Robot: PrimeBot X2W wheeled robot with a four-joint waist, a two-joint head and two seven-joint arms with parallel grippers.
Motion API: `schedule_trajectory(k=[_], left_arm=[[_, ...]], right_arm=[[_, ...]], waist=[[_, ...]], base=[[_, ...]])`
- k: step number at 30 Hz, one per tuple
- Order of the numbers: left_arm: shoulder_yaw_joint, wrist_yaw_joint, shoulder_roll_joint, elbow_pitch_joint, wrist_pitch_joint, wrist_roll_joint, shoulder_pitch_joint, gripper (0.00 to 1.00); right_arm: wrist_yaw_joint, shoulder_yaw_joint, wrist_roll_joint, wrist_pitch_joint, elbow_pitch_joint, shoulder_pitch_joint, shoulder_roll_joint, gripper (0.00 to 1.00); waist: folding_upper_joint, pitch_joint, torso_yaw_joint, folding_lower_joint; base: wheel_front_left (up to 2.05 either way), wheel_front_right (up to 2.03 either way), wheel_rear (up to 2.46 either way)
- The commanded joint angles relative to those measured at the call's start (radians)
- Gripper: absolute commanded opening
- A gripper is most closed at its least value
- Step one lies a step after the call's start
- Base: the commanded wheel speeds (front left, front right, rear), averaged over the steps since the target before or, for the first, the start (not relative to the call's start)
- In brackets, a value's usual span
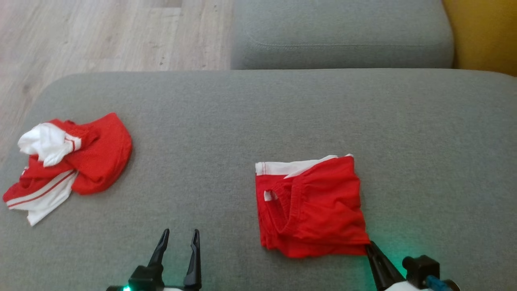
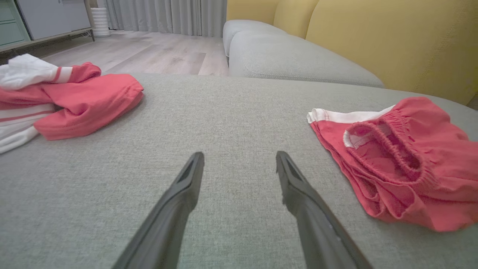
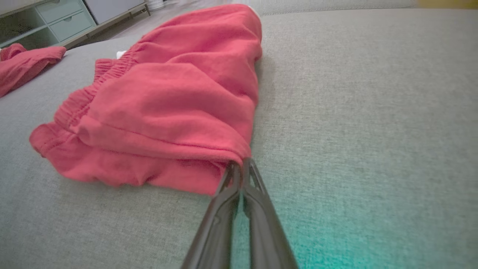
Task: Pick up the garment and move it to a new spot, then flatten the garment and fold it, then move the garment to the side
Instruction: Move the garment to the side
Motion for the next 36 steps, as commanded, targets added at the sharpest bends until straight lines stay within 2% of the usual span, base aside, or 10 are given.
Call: schedule_trajectory(k=[1,2,6,15,19,28,36], left_arm=[[0.037,0.002,0.002,-0.029,-0.008,0.000,-0.021,1.00],[0.039,0.002,0.002,-0.029,-0.008,0.001,-0.020,1.00],[0.046,0.000,0.002,-0.026,-0.008,0.005,-0.018,1.00],[0.077,0.010,0.002,-0.043,-0.008,0.027,-0.024,1.00],[0.098,0.014,0.002,-0.061,-0.008,0.055,-0.033,1.00],[0.106,0.013,0.002,-0.076,-0.008,0.076,-0.035,1.00],[0.074,0.005,0.002,-0.063,-0.008,0.068,-0.036,1.00]], right_arm=[[-0.001,0.012,0.017,-0.012,-0.025,-0.029,-0.004,0.97],[-0.001,0.015,0.025,-0.012,-0.022,-0.028,-0.004,1.00],[-0.001,0.031,0.062,-0.012,-0.028,-0.031,-0.004,1.00],[-0.001,-0.075,0.147,-0.012,-0.223,-0.040,-0.004,1.00],[-0.001,-0.110,0.170,-0.012,-0.252,-0.085,-0.004,1.00],[-0.001,-0.109,0.145,-0.012,-0.205,-0.136,-0.004,1.00],[-0.001,-0.021,0.111,-0.012,-0.027,-0.204,-0.004,1.00]], waist=[[0.0000,-0.003,-0.009,0.0000],[0.0000,-0.004,-0.011,0.0000],[0.0000,-0.009,-0.018,0.0000],[0.0000,-0.012,-0.024,0.0000],[0.0000,-0.013,-0.026,0.0000],[0.0000,-0.013,-0.021,0.0000],[0.0000,0.013,0.018,0.0000]], base=[[0.00,0.00,0.00],[0.00,0.00,0.00],[0.00,0.00,0.00],[0.00,0.00,0.00],[0.00,0.00,0.00],[0.00,0.00,0.00],[0.00,0.00,0.00]])
